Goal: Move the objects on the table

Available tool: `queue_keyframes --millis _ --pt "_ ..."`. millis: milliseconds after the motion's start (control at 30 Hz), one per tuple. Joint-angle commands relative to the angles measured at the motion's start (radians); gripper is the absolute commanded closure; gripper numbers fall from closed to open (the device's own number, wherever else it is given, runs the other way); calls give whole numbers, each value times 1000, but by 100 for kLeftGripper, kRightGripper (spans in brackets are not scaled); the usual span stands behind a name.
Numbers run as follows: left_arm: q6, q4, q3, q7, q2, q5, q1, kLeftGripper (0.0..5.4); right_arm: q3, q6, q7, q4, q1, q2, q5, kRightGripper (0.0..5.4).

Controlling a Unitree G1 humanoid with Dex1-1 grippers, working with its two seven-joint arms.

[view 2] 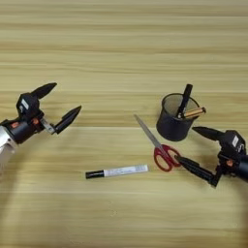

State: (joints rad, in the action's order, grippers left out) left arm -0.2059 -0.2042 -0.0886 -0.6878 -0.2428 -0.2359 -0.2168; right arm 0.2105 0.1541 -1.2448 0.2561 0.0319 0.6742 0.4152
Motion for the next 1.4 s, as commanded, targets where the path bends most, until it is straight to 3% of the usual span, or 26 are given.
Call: queue_keyframes --millis 33,233,433,767,1100,1400 --pt "-13 -21 -7 8 11 23 -20 0 -29 -51 -38 -140 61 23 29 1" --pt "-21 -36 -4 10 22 28 -19 0 -77 -67 -55 -225 92 19 13 1" --pt "-22 -41 2 9 35 18 -13 0 -168 -82 -21 -289 36 3 -39 1" --pt "-22 -46 29 24 65 -7 -12 0 -345 -19 14 -184 -96 -4 -235 1" --pt "-23 -48 39 23 64 -4 -12 0 -409 24 31 -91 -116 -32 -281 1" --pt "-18 -38 46 16 55 -7 -5 0 -443 37 34 -40 -124 -40 -299 117"
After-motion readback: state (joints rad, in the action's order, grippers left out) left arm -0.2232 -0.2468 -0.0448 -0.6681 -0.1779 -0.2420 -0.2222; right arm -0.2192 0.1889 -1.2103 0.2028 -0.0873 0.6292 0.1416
